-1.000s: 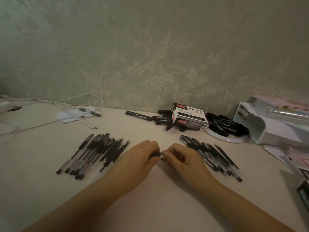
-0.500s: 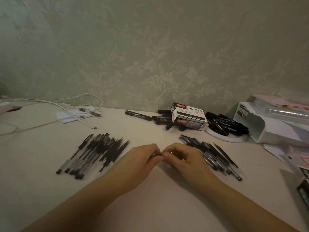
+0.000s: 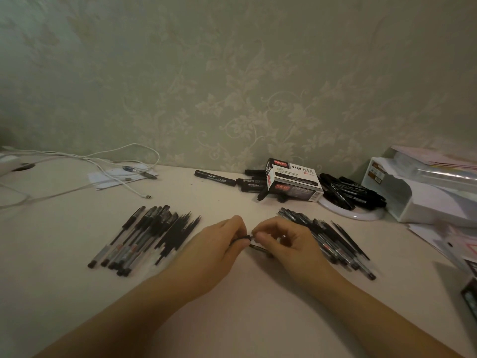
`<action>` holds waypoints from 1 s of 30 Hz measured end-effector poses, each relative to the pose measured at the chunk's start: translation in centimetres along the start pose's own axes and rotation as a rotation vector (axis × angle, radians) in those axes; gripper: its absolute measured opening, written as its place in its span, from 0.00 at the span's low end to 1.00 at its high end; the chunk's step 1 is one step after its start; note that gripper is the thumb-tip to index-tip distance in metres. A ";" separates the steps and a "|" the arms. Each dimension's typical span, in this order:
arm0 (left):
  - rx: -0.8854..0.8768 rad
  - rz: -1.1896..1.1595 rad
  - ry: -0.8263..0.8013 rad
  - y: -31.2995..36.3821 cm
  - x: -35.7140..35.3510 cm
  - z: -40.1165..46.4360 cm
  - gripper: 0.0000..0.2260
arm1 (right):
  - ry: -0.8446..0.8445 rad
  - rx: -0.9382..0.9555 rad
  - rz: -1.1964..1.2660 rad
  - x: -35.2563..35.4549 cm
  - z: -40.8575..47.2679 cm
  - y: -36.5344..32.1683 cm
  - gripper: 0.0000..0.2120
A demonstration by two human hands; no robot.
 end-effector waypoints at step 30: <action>0.054 0.004 0.050 -0.7 -0.1 0.2 0.06 | 0.255 -0.058 -0.185 0.9 0.2 0.4 0.06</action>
Point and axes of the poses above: each hand's wrist, its own z-axis towards the middle knuckle, its own x-axis out of the back of the hand, y = z × x, the point moved 1 cm from there along z, towards the middle knuckle, and after that the axes turned 12 degrees about -y, right-handed, at the moved point
